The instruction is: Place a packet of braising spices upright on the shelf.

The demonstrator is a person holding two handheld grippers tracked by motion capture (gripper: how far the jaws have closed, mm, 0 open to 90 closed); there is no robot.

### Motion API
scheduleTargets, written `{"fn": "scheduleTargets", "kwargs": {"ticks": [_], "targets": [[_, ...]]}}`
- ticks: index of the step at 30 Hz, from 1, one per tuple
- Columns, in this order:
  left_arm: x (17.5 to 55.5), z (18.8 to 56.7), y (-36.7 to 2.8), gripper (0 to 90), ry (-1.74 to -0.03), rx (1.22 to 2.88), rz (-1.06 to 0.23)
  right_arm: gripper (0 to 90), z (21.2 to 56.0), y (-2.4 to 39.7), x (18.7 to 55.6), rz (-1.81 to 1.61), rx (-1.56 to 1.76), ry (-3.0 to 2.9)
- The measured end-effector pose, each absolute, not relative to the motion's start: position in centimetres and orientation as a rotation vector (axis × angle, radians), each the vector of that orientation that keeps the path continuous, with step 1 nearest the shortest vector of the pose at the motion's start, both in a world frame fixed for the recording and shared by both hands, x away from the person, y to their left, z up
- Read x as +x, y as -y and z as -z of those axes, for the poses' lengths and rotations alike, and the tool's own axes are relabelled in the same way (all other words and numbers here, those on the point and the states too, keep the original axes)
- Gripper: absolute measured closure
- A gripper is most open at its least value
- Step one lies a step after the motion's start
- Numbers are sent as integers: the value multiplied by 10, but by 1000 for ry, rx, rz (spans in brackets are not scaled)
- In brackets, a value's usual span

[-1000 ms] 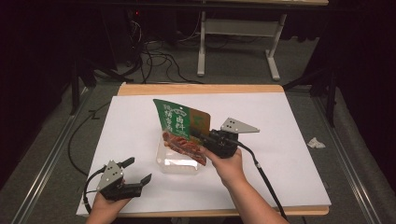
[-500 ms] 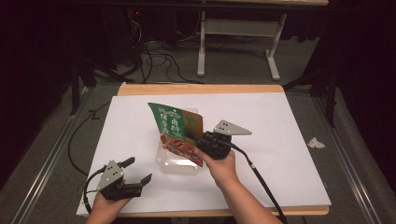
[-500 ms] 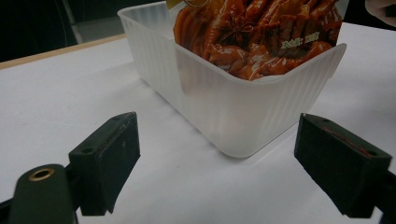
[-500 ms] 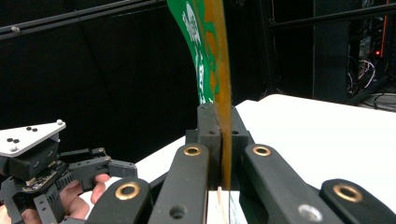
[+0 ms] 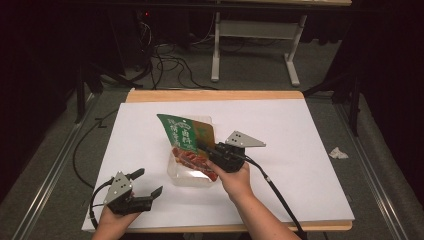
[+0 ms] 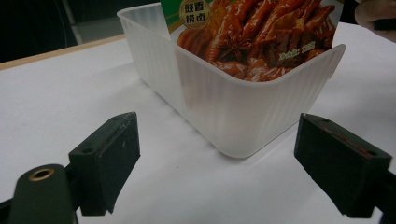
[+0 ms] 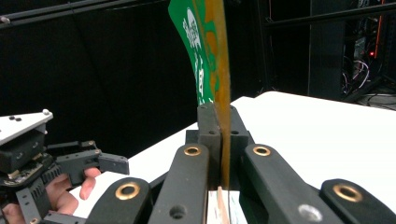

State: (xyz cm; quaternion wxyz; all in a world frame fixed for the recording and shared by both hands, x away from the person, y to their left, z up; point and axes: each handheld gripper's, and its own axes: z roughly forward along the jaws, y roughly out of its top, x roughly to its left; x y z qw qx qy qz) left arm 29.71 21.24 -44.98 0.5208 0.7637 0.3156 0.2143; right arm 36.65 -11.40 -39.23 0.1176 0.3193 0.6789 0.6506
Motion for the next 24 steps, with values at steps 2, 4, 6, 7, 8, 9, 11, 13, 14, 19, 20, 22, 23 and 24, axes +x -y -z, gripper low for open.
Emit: {"fn": "scheduleTargets", "kwargs": {"ticks": [2, 4, 6, 7, 8, 9, 11, 13, 14, 19, 20, 22, 23, 24], "targets": [[297, 450, -212, 150, -758, 1828, -511, 900, 394, 115, 367, -1908, 939, -1983], [297, 450, -213, 150, -758, 1829, -511, 900, 395, 115, 368, -1905, 938, -1980], [297, 450, -213, 150, -759, 1832, -510, 900, 396, 115, 368, -1893, 935, -1982], [297, 450, -213, 150, -757, 1833, -508, 900, 396, 115, 367, -1892, 934, -1985], [297, 450, -213, 150, -758, 1833, -508, 900, 397, 114, 367, -1888, 928, -1987], [297, 450, -213, 150, -759, 1831, -510, 900, 397, 114, 367, -1885, 929, -1986], [297, 449, -213, 150, -759, 1831, -513, 900, 398, 115, 367, -1887, 930, -1980], [297, 450, -213, 150, -760, 1830, -510, 900, 400, 116, 367, -1878, 946, -1980], [297, 450, -213, 150, -759, 1831, -511, 900, 402, 116, 368, -1885, 943, -1980], [297, 450, -213, 150, -757, 1840, -511, 900, 407, 117, 368, -1881, 958, -1982], [297, 450, -213, 150, -757, 1840, -511, 900, 407, 117, 368, -1883, 960, -1982], [297, 450, -213, 150, -759, 1839, -512, 900, 408, 118, 368, -1886, 959, -1980], [297, 450, -213, 150, -759, 1840, -508, 900, 408, 118, 368, -1883, 961, -1981], [297, 450, -213, 150, -758, 1840, -508, 900, 409, 119, 368, -1885, 956, -1980]]}}
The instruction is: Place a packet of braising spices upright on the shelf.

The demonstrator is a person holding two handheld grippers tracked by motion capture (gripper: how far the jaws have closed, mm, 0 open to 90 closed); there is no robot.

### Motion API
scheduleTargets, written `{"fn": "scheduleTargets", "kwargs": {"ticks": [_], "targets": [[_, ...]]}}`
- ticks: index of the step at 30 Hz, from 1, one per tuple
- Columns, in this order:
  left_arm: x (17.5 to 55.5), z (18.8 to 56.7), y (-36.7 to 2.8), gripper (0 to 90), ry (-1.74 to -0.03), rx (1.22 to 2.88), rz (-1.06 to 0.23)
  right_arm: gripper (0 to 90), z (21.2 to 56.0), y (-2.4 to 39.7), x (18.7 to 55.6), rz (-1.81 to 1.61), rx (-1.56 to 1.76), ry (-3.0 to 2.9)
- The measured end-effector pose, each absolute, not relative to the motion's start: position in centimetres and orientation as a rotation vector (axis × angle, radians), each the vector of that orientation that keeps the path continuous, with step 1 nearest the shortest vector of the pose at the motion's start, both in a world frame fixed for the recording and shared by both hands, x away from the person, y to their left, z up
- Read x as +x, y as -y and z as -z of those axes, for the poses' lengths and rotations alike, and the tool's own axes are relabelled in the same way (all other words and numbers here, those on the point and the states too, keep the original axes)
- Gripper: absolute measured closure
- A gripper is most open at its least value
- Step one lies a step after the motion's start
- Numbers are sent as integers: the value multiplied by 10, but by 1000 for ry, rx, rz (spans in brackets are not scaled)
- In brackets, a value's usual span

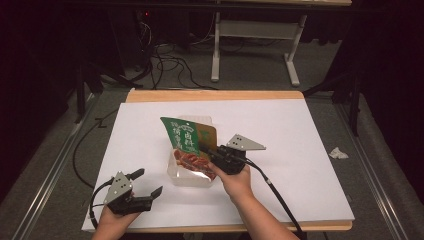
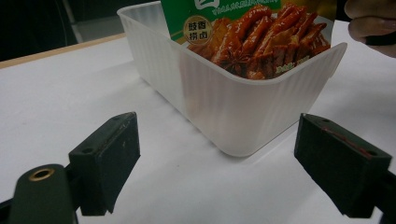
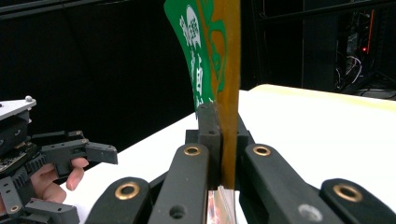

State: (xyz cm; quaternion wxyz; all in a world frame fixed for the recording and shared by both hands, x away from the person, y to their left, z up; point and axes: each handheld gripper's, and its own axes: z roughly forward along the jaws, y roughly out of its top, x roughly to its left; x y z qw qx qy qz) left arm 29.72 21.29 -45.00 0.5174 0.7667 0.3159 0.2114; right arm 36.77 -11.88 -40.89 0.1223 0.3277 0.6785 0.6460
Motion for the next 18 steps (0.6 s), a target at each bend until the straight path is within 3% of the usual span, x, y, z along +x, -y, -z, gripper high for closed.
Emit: {"fn": "scheduleTargets", "kwargs": {"ticks": [18], "targets": [[297, 450, -211, 150, -755, 1846, -510, 900, 420, 131, 360, -1836, 970, -1998]]}}
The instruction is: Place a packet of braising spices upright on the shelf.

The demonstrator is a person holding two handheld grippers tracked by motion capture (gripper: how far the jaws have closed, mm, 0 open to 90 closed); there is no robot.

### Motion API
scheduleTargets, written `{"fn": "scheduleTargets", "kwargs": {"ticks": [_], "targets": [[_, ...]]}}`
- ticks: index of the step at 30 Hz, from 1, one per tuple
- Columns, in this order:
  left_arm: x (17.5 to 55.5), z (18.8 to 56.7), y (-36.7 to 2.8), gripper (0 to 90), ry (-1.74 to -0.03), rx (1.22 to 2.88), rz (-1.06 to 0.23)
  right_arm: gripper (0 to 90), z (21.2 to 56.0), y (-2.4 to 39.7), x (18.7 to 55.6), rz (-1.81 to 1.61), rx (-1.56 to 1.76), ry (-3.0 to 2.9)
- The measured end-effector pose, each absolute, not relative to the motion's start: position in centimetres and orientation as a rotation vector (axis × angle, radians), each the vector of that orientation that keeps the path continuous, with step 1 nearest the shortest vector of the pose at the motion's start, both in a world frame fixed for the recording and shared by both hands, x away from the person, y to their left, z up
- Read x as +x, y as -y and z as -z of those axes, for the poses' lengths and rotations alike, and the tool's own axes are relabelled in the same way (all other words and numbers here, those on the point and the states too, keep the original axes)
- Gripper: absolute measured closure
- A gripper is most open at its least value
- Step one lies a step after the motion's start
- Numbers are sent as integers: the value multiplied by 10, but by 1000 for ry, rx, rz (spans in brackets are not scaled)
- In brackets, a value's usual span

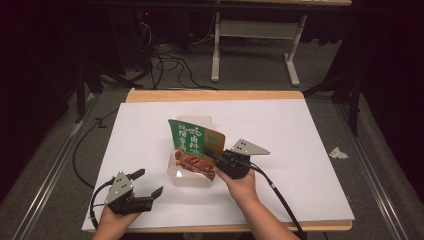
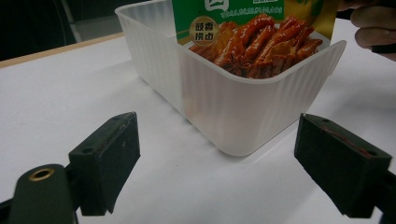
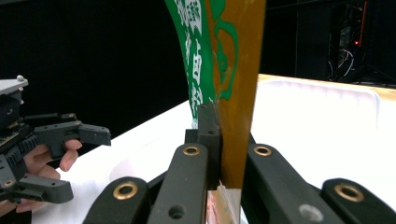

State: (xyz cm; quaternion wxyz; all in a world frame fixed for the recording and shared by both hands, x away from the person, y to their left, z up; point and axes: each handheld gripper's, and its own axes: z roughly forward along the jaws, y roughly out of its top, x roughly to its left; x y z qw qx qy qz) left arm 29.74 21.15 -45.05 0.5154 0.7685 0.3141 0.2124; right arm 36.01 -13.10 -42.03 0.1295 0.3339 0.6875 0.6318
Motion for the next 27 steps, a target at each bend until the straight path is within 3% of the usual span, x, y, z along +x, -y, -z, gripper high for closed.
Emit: {"fn": "scheduleTargets", "kwargs": {"ticks": [11, 27], "targets": [[297, 450, -212, 150, -755, 1846, -511, 873, 418, 132, 360, -1817, 974, -2017], [297, 450, -212, 150, -756, 1842, -509, 648, 410, 127, 365, -1768, 940, -2053]]}}
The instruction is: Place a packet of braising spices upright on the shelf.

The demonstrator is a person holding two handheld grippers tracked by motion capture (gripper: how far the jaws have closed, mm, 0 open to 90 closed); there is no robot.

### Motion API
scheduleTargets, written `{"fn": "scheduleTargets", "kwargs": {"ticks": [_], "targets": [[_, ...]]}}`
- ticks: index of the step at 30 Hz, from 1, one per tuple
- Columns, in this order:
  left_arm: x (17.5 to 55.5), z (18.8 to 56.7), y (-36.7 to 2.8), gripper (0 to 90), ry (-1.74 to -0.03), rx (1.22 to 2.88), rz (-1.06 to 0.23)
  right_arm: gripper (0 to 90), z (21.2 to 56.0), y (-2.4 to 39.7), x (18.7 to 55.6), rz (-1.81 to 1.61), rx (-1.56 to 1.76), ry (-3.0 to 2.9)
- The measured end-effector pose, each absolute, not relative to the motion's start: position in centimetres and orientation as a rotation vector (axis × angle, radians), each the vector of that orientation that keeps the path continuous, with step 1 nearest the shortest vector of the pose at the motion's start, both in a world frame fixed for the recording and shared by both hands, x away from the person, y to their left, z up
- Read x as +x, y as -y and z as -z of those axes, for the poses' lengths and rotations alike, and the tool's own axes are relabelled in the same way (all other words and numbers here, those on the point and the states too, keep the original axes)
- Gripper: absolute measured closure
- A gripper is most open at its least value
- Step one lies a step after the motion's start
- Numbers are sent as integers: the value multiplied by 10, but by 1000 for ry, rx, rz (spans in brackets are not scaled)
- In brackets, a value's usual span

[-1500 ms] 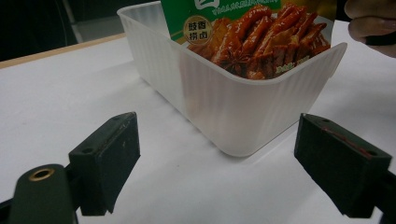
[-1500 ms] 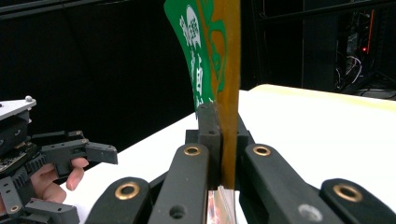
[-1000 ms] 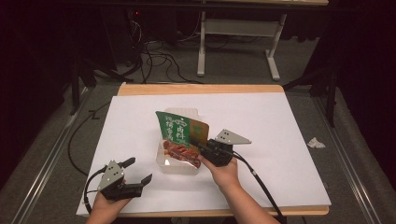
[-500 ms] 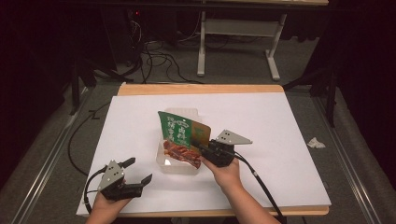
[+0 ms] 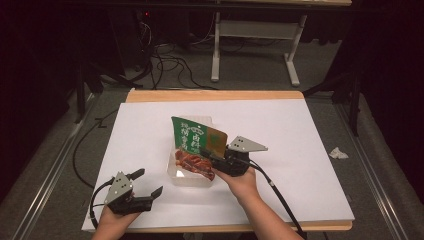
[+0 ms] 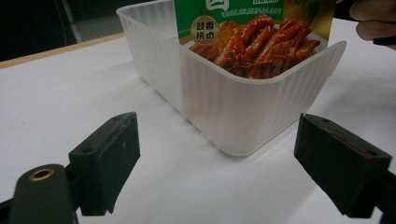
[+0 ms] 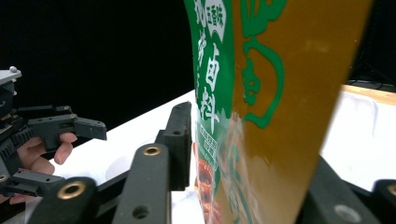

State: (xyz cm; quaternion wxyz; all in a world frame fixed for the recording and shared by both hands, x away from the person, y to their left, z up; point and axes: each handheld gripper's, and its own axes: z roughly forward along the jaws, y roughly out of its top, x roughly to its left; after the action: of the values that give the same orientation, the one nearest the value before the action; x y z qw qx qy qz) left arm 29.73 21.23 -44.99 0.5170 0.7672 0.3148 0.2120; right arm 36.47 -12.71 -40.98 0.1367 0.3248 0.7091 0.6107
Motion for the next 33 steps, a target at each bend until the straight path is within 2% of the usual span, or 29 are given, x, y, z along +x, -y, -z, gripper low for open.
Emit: {"fn": "scheduleTargets", "kwargs": {"ticks": [9, 14, 17, 20, 33], "targets": [[297, 450, -212, 150, -755, 1843, -509, 508, 406, 123, 367, -1741, 918, -2078], [298, 450, -212, 150, -755, 1844, -509, 282, 407, 122, 367, -1726, 913, -2061], [298, 450, -212, 150, -755, 1844, -508, 202, 406, 122, 368, -1732, 913, -2044], [297, 450, -212, 150, -756, 1843, -507, 170, 404, 122, 368, -1725, 922, -2041], [297, 450, -213, 150, -757, 1843, -507, 164, 395, 141, 358, -1680, 909, -2054]]}}
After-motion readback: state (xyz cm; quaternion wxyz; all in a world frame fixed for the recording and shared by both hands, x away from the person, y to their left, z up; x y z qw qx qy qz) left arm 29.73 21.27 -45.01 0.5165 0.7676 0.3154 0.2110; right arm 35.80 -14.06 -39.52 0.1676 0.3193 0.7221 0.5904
